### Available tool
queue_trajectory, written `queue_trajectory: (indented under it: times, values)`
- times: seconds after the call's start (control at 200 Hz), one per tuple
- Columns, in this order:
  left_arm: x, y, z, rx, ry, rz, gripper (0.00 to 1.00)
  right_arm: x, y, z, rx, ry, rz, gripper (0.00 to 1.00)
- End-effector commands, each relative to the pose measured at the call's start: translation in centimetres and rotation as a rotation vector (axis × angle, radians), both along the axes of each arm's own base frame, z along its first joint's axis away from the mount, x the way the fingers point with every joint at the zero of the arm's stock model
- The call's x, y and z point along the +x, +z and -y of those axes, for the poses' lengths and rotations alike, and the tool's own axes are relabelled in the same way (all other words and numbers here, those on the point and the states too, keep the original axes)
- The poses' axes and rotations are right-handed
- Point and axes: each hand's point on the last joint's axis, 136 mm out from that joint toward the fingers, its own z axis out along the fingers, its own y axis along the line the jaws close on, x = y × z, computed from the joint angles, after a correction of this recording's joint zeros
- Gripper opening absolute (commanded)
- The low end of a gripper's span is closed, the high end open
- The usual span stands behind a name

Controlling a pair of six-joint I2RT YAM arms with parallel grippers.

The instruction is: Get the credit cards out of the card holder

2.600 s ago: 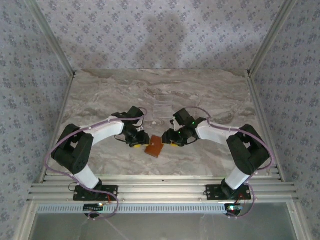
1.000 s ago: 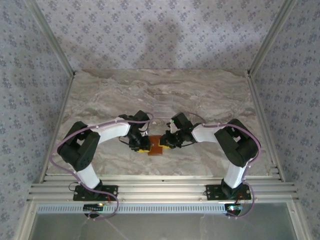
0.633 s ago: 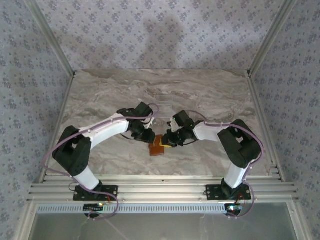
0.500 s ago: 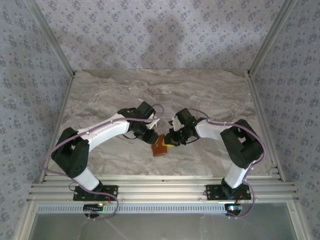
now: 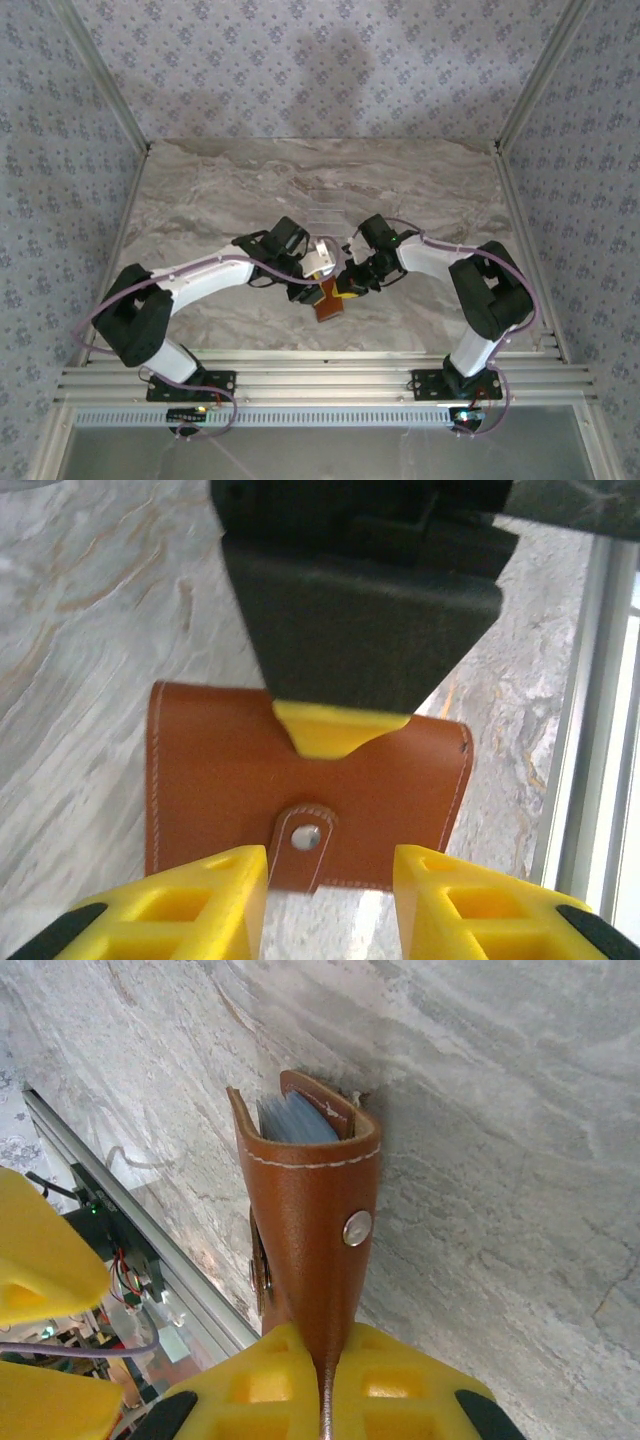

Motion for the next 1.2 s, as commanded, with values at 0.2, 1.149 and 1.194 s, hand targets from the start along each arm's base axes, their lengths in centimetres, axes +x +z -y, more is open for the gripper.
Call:
queue_trajectory:
  times: [0.2,1.149,1.194]
  values:
    - [-0.9,-1.9,1.7,-0.095,-0.093,-0.022,0.36,-0.4,0.2,0.3,0.029,-0.007,-0.026,0.05]
    - [0.3,-4.8,1.0,0.034,-0.116,0.099,0.4,-0.7,-0.5,0.1,0.01,-0.009,-0.036,0.05]
    - [0.4,-4.5,0.9,0.022,-0.114,0.124,0.4,-0.7,-0.5,0.1,0.009,-0.01,-0.036,0.05]
